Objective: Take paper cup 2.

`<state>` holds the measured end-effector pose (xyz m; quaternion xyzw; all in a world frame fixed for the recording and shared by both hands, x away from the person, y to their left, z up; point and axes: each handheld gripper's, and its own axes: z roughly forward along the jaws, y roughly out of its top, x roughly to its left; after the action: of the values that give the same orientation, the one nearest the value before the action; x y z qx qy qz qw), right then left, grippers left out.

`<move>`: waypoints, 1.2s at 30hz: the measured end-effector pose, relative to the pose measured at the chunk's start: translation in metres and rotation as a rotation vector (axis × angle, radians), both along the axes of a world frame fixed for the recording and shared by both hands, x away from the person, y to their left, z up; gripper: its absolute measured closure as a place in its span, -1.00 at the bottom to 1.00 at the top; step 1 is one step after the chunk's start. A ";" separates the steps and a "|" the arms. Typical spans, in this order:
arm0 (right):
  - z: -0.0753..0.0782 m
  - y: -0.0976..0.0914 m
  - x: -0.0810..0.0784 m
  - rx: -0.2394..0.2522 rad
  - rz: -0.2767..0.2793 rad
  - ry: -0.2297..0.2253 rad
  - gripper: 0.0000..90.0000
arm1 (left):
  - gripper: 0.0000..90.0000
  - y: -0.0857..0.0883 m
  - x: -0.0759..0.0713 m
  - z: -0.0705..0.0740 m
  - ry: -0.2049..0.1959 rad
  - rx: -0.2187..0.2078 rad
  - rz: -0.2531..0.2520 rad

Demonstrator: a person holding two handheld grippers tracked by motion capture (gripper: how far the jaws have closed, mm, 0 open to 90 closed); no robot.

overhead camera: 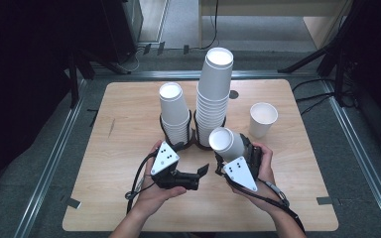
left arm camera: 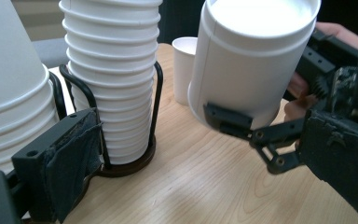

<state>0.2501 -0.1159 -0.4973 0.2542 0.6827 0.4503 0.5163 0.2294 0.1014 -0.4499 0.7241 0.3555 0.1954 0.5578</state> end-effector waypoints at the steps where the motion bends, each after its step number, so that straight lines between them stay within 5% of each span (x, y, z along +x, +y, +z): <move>1: -0.001 0.001 -0.001 -0.007 0.001 -0.001 -0.69 | -1.00 0.000 0.000 0.000 0.001 0.000 -0.002; 36: -0.015 0.017 -0.015 -0.200 0.122 -0.152 -0.69 | -0.88 -0.005 -0.002 0.001 0.045 -0.003 -0.086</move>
<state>0.2352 -0.0985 -0.5123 0.1246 0.6971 0.4287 0.5609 0.2277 0.0966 -0.4493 0.7421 0.3367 0.1544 0.5586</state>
